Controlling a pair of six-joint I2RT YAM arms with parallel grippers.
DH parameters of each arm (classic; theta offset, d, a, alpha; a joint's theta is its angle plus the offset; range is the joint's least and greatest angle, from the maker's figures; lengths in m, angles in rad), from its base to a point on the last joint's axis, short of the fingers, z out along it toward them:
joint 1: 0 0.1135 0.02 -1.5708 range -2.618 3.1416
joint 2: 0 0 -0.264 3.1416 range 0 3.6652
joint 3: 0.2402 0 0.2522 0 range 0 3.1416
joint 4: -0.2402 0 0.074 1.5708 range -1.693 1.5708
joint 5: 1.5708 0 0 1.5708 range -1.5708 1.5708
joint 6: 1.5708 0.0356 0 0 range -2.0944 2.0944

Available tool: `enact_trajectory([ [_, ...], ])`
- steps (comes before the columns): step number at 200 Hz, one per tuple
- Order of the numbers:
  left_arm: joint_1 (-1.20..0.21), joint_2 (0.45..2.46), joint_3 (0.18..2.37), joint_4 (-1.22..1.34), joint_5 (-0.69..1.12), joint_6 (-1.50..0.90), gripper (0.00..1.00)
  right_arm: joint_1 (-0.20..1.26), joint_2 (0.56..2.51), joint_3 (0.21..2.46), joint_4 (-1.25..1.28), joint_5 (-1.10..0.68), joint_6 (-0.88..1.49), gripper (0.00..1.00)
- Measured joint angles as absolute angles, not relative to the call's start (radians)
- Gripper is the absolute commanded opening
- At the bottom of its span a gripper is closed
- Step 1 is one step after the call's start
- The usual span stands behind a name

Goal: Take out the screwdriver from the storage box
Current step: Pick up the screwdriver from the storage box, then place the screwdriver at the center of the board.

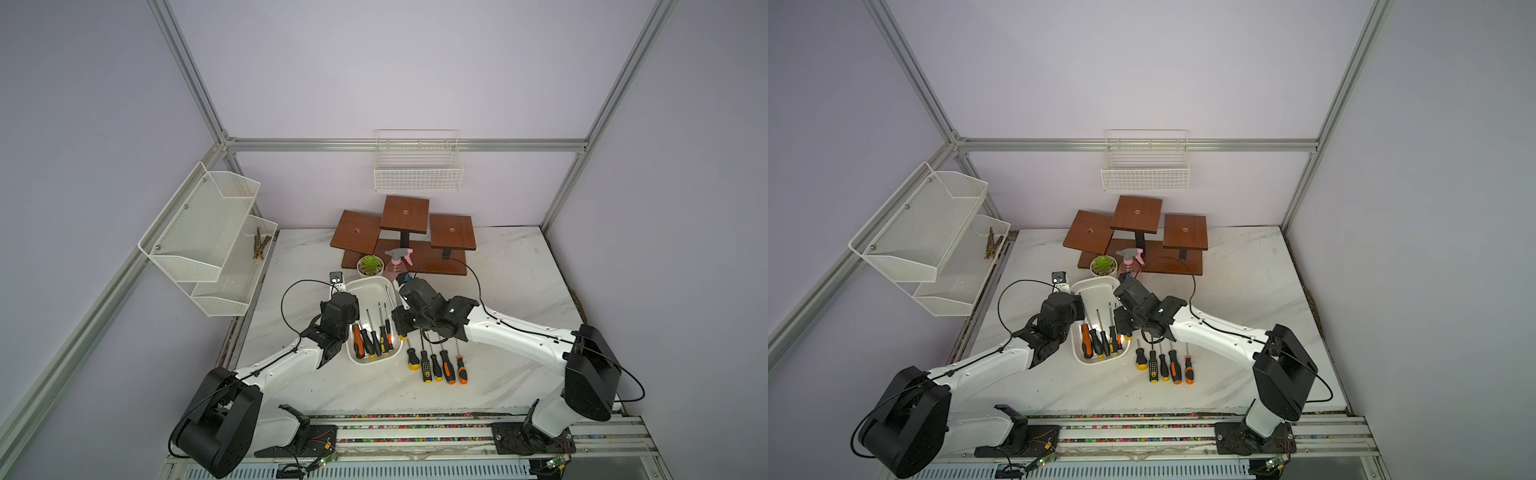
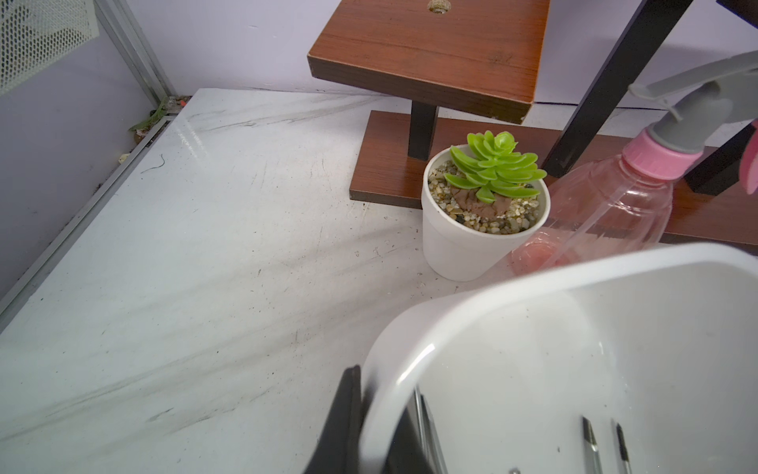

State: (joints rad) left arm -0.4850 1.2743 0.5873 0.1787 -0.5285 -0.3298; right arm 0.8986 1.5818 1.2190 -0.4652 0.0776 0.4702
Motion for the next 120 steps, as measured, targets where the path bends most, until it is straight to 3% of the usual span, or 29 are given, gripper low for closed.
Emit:
enact_trajectory([
  [120, -0.485, 1.274, 0.587, 0.179, -0.528, -0.33, 0.0, 0.864, 1.218, 0.863, -0.723, 0.258, 0.617, 0.0],
])
